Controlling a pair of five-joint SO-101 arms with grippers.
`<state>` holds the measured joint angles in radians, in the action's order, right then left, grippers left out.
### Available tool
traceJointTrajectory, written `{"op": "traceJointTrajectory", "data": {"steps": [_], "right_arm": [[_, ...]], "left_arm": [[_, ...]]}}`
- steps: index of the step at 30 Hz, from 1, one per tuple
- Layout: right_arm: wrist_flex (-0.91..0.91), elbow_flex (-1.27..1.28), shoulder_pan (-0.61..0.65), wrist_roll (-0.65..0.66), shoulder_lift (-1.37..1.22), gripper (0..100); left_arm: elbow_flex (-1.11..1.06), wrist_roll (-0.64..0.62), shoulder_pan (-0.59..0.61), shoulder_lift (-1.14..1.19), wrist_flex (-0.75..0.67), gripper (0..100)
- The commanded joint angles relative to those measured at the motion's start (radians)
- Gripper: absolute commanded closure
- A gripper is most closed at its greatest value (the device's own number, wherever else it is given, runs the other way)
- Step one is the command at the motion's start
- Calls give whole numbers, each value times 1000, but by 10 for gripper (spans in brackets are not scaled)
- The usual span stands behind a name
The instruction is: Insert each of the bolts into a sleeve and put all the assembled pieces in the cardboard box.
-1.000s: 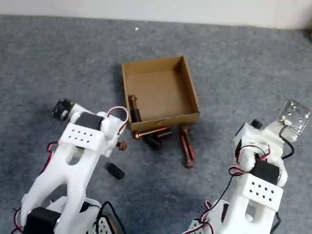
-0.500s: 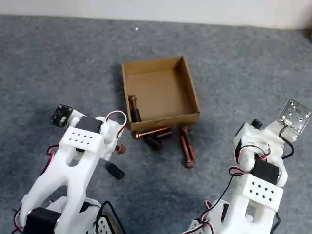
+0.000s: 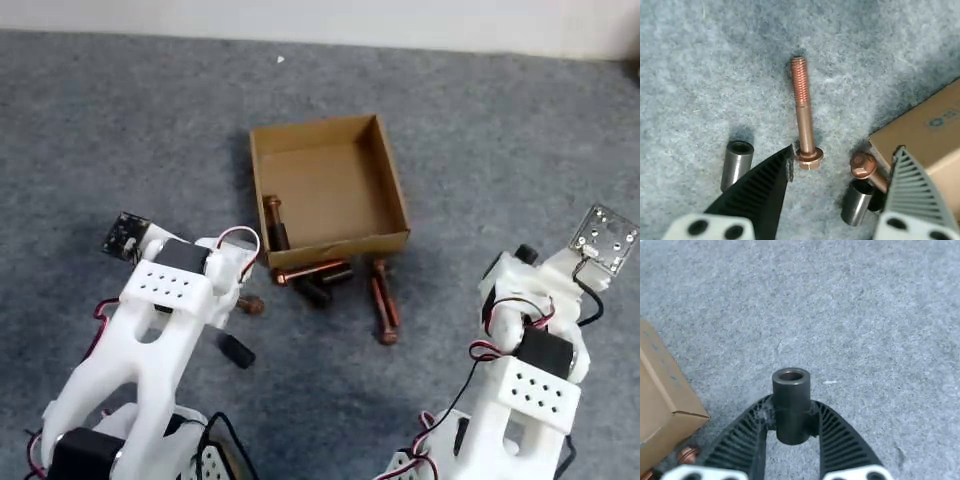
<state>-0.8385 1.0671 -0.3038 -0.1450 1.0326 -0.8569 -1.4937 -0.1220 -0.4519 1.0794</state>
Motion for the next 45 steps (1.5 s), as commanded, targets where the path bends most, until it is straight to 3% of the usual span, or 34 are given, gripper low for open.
{"op": "traceJointTrajectory", "data": {"steps": [1, 5, 13, 16, 25, 31, 39, 45], "right_arm": [[30, -5, -10, -2, 21, 992], [33, -5, -10, -2, 21, 992], [33, -5, -7, -2, 21, 992], [35, 8, -7, -2, 22, 992], [81, 27, -2, -2, 21, 992], [81, 27, -4, -2, 21, 992], [81, 27, -2, -2, 21, 992], [82, 27, -2, -2, 21, 992]], "left_arm": [[27, 327, 22, -28, -6, 691], [30, 718, 124, -28, 0, 691], [65, 1363, 272, -28, 3, 694], [81, 1692, 272, -28, 15, 694], [127, 2237, 165, -19, 54, 695], [122, 2435, 70, -16, 48, 695], [125, 2615, 50, 15, 48, 695], [205, 2647, 50, 196, 52, 695]]}}
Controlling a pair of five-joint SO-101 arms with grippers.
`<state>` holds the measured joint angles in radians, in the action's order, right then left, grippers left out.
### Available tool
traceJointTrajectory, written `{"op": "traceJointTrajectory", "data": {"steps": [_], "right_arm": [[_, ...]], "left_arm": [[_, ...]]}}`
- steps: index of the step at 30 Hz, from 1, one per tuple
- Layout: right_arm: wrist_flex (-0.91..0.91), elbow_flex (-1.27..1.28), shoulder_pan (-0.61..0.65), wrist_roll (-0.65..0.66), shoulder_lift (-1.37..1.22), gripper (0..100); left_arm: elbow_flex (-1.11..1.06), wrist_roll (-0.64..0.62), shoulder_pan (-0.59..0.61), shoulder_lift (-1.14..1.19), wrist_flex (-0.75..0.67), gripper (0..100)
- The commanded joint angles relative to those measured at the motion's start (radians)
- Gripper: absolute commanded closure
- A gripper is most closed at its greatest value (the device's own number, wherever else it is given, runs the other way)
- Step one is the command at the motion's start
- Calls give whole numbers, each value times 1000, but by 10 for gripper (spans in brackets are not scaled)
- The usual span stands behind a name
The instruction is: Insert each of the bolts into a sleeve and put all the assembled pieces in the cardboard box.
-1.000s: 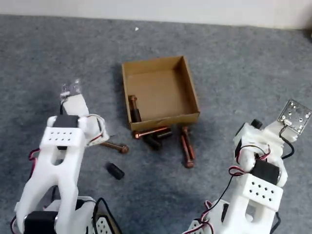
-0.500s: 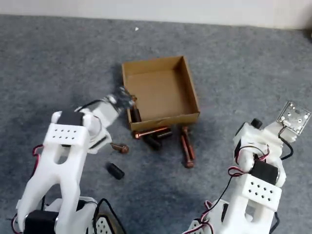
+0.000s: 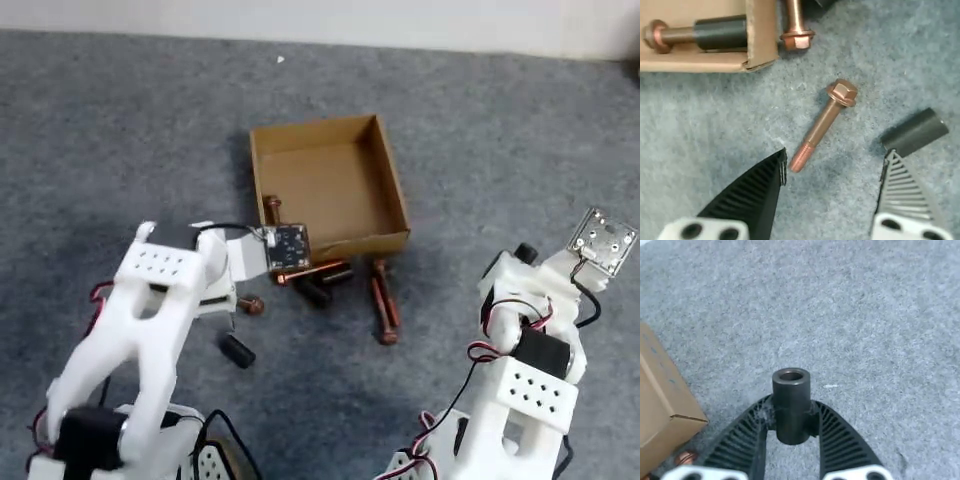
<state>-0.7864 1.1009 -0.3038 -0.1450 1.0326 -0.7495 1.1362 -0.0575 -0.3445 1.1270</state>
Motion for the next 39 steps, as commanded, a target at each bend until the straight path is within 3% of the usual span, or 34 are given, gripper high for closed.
{"op": "traceJointTrajectory", "data": {"steps": [1, 7, 14, 25, 30, 39], "right_arm": [[30, -7, -2, -2, 21, 992], [30, -7, -2, -2, 21, 992], [30, -7, -2, -2, 21, 992], [30, -7, -4, -2, 21, 992], [30, -7, -4, -2, 21, 992], [1, -13, -10, -2, 28, 992]], "left_arm": [[114, 17, -15, 114, 6, 695], [156, 17, -31, 225, 0, 700], [156, 17, -101, 326, -49, 870], [151, 15, -108, 430, -94, 875], [151, -124, -108, 412, -92, 970], [76, -138, -102, 226, -92, 994]]}}
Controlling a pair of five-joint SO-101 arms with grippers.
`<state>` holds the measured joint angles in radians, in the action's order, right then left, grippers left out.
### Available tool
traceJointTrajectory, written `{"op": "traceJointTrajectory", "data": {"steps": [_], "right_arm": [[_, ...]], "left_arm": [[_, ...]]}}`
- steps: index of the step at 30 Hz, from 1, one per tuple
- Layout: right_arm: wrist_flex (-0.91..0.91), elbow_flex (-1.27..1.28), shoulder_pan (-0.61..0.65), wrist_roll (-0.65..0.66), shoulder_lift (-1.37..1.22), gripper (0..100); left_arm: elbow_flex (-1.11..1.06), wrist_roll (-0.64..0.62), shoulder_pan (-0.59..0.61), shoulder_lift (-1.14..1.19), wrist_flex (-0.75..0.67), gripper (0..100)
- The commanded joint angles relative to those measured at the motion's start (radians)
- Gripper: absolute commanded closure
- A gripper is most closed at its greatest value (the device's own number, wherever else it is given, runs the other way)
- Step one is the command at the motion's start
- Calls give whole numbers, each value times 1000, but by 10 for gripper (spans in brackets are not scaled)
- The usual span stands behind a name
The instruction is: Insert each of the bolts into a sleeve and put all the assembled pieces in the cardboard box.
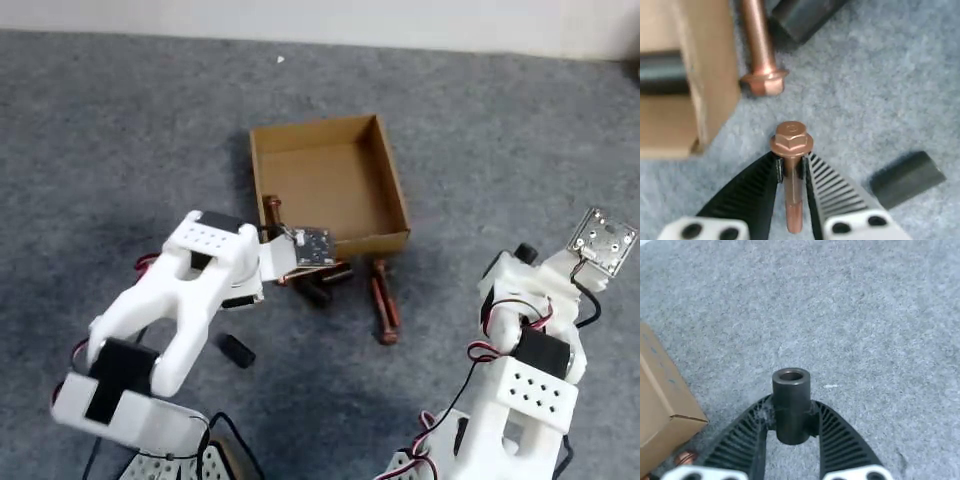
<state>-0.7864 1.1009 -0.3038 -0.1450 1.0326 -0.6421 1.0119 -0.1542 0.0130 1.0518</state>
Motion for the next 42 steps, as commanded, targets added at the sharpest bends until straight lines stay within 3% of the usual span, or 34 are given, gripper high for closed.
{"op": "traceJointTrajectory", "data": {"steps": [1, 14, 19, 25, 34, 42], "right_arm": [[-15, -18, -10, -2, 30, 992], [-85, -19, 28, -11, 102, 992], [-127, -8, 140, -63, 355, 992], [-42, 185, 305, 5, 581, 992], [4, 286, 484, 26, 707, 992], [31, 357, 690, 26, 714, 992]], "left_arm": [[-53, -17, -5, -173, -17, 994], [-222, -660, -10, -713, -25, 994], [-245, -865, -4, -872, -77, 994], [-338, -1105, -15, -1049, -218, 995], [-532, -1323, -65, -1419, -404, 995], [-707, -1392, -196, -1692, -583, 995]]}}
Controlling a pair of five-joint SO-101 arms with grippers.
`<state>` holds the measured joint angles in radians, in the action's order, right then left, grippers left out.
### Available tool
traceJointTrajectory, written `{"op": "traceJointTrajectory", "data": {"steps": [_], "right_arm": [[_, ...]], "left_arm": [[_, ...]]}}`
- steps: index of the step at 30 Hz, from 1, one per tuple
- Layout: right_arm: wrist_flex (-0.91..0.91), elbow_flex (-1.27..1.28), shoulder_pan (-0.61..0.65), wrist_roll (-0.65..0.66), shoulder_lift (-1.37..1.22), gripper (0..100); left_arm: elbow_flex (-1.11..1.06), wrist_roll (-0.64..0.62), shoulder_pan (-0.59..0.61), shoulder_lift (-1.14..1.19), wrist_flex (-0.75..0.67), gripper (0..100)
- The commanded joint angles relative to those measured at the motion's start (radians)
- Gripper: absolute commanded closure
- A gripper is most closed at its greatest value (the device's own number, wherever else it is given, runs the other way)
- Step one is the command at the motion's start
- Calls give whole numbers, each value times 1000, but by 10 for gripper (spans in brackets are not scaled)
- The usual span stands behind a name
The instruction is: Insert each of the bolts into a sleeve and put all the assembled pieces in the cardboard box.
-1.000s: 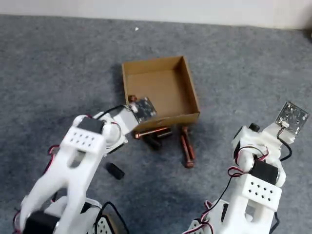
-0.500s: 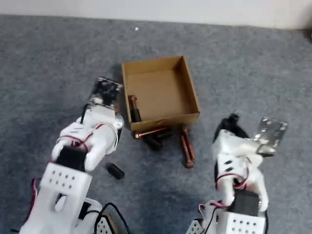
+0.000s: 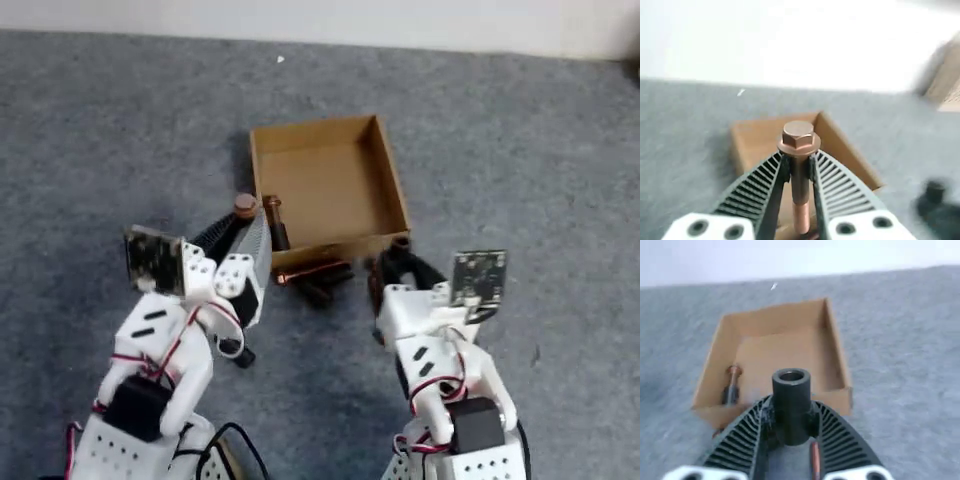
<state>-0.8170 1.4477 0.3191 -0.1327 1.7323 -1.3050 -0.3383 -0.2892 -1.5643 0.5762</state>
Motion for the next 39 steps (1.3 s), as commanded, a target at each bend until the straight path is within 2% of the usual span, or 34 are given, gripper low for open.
{"op": "traceJointTrajectory", "data": {"steps": [1, 3, 10, 19, 39], "right_arm": [[90, 25, 90, 14, 15, 992], [150, 74, 127, 18, 15, 992], [337, 229, 249, 218, 15, 993], [476, 329, 306, 388, 15, 993], [470, 331, 309, 400, 15, 993]], "left_arm": [[-64, -51, -70, -137, -130, 995], [-96, -68, -84, -173, -173, 994], [-130, -87, -124, -202, -204, 994], [-165, -87, -209, -202, -206, 994], [-90, -89, -209, -211, -209, 994]]}}
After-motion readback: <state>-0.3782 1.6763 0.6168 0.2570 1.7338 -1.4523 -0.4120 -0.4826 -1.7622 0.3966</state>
